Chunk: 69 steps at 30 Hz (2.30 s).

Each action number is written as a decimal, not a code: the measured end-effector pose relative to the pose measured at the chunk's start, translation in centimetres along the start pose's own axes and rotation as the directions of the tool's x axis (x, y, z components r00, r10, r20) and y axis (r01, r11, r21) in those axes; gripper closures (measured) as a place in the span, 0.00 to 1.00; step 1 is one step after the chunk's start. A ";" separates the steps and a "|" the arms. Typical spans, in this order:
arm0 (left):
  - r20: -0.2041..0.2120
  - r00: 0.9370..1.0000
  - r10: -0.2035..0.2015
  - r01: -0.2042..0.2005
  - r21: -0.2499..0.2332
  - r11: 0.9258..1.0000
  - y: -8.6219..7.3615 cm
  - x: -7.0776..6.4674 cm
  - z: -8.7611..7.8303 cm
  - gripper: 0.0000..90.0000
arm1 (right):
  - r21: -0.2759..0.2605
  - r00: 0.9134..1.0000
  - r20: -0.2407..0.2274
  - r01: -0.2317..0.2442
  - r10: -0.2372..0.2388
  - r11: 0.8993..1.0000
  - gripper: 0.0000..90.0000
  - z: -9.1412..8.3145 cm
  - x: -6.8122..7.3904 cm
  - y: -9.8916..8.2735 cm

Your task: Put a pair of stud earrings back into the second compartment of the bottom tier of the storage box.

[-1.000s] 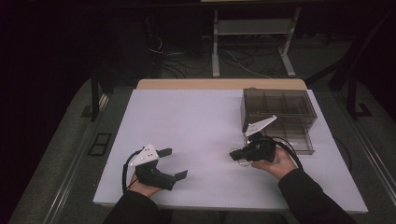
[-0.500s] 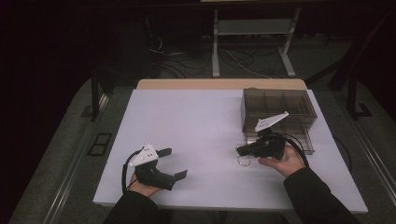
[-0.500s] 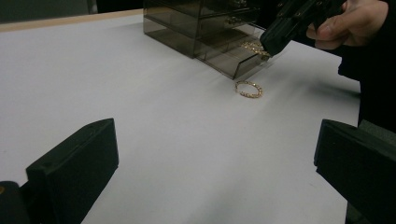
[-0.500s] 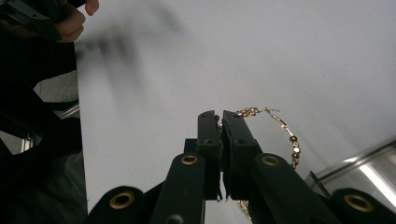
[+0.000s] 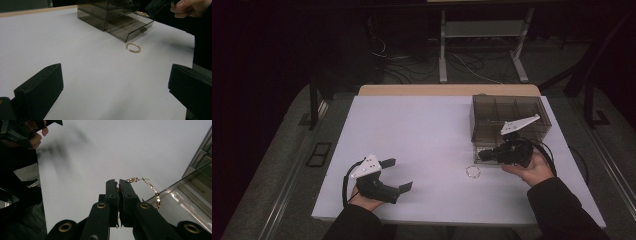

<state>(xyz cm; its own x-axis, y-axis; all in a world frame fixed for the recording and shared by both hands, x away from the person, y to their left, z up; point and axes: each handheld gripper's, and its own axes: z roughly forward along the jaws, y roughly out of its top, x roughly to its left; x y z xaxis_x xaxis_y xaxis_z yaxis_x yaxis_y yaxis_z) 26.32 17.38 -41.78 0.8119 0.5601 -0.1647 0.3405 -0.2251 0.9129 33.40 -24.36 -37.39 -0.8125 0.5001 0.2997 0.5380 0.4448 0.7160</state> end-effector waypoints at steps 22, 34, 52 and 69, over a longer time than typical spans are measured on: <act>0.000 1.000 -0.001 0.001 -0.001 1.000 0.0 0.0 0.0 0.00 | -0.017 0.996 0.075 -0.040 0.042 0.999 0.95 -3.1 -1.8 -0.7; 0.000 1.000 -0.001 0.001 -0.001 1.000 0.0 0.0 0.0 0.00 | -0.017 0.990 0.119 -0.077 0.078 0.997 0.95 -4.5 -3.1 -1.6; -0.004 1.000 -0.001 0.001 -0.002 1.000 0.0 0.0 0.0 0.00 | -0.009 0.978 0.154 -0.140 0.140 0.990 0.95 -4.4 -5.2 -3.1; 0.003 1.000 -0.004 0.004 -0.002 1.000 0.0 0.0 0.0 0.00 | 0.009 0.967 0.168 -0.198 0.194 0.980 0.95 -3.7 -7.0 -4.7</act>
<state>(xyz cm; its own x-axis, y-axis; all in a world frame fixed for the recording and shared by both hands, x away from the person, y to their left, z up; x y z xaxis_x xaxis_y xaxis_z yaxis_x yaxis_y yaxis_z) 26.32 17.36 -41.76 0.8121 0.5584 -0.1693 0.3427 -0.2217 0.9129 35.67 -32.70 -40.53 -0.6431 0.6944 0.3229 0.6904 0.3433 0.6368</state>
